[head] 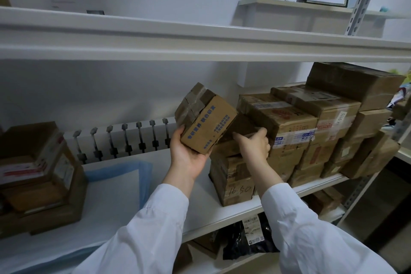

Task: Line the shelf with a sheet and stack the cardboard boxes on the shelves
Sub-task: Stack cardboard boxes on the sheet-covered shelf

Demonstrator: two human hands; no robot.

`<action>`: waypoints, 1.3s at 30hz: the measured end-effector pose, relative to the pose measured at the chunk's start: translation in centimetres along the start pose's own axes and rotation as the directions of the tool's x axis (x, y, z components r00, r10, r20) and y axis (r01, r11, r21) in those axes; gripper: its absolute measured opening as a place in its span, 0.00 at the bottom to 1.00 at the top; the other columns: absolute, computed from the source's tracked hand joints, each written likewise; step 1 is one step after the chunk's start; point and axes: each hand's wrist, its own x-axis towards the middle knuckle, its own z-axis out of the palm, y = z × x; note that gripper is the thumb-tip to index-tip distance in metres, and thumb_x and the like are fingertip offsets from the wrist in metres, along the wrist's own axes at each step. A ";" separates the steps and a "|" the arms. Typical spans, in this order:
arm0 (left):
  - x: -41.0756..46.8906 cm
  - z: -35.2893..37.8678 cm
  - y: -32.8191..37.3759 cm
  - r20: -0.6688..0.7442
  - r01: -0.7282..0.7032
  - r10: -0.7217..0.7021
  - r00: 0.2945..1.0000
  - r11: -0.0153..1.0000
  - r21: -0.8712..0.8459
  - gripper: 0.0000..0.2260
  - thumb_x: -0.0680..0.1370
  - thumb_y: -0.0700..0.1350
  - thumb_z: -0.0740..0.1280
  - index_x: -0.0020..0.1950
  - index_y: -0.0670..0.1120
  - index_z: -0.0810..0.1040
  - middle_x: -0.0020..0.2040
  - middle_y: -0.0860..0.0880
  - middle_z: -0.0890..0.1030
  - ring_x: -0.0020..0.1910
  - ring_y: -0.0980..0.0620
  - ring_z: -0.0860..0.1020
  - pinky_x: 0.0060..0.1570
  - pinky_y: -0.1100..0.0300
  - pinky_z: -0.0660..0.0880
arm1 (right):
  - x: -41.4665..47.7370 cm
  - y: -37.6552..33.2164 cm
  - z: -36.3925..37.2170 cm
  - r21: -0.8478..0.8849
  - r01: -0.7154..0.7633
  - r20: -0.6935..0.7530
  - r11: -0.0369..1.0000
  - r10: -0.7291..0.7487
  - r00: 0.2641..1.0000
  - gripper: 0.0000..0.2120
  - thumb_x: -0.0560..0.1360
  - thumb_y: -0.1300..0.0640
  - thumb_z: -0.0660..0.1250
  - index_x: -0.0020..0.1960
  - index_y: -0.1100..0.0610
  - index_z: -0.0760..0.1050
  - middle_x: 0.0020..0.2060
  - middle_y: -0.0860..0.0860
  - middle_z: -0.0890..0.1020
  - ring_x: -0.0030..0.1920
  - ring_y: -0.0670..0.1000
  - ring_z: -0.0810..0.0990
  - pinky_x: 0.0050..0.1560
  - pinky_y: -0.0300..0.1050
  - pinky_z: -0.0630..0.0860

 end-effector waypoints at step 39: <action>-6.1 -15.9 13.3 -0.383 -0.258 0.368 0.847 0.915 0.309 0.05 0.75 0.43 0.63 0.46 0.45 0.78 0.37 0.46 0.83 0.40 0.45 0.78 0.42 0.55 0.74 | -8.5 -6.0 13.9 0.761 -0.285 0.142 0.583 0.278 0.950 0.26 0.73 0.58 0.69 0.67 0.56 0.62 0.63 0.55 0.72 0.60 0.55 0.75 0.58 0.44 0.72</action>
